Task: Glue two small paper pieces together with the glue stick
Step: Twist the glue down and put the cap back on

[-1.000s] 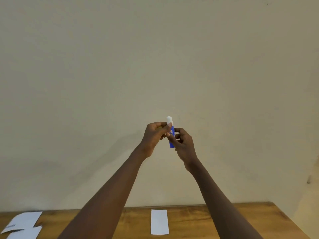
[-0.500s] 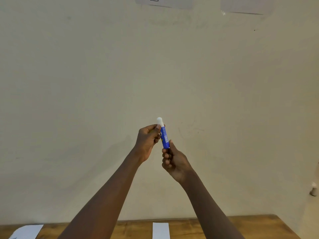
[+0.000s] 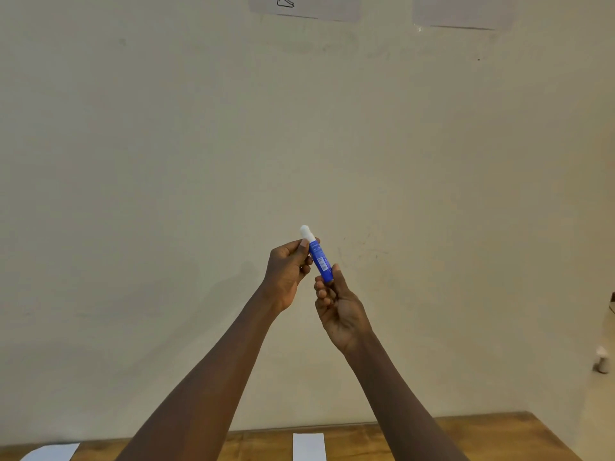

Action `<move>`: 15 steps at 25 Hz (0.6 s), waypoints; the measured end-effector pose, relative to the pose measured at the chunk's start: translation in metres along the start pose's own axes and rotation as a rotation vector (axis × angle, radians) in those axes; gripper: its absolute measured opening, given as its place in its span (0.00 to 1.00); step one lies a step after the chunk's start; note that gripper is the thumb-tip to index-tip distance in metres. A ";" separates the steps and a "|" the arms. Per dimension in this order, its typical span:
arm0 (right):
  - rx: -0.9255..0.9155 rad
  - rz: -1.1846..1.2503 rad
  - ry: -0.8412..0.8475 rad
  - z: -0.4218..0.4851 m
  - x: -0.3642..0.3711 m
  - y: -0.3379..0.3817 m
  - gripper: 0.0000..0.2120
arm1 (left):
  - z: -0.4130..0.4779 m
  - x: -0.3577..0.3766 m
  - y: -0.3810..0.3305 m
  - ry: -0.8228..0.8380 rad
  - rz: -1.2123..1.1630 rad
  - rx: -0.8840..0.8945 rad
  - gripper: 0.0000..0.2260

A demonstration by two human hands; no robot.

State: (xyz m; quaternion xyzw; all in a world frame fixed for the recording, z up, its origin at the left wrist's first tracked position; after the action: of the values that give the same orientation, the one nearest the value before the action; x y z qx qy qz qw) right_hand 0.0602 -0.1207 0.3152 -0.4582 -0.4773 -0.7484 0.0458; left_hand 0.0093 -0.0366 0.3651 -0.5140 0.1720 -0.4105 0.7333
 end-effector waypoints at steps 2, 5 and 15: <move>-0.100 -0.027 -0.027 0.000 -0.001 0.001 0.09 | 0.001 0.002 -0.003 -0.019 0.026 0.011 0.11; -0.222 -0.094 -0.081 -0.001 -0.003 0.001 0.09 | -0.003 0.005 -0.006 -0.020 0.082 0.044 0.08; -0.060 0.111 -0.062 -0.003 -0.001 0.007 0.11 | -0.008 0.012 -0.011 0.045 -0.005 0.072 0.09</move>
State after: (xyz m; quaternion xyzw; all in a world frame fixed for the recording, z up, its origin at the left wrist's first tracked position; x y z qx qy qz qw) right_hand 0.0625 -0.1266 0.3189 -0.5081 -0.4297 -0.7441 0.0587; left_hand 0.0064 -0.0528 0.3737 -0.4781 0.1722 -0.4298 0.7463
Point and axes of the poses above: each hand's wrist, its own z-axis towards the middle knuckle, its own x-axis out of the palm, y = z × x, the point moved 3 cm from there along z, towards the middle knuckle
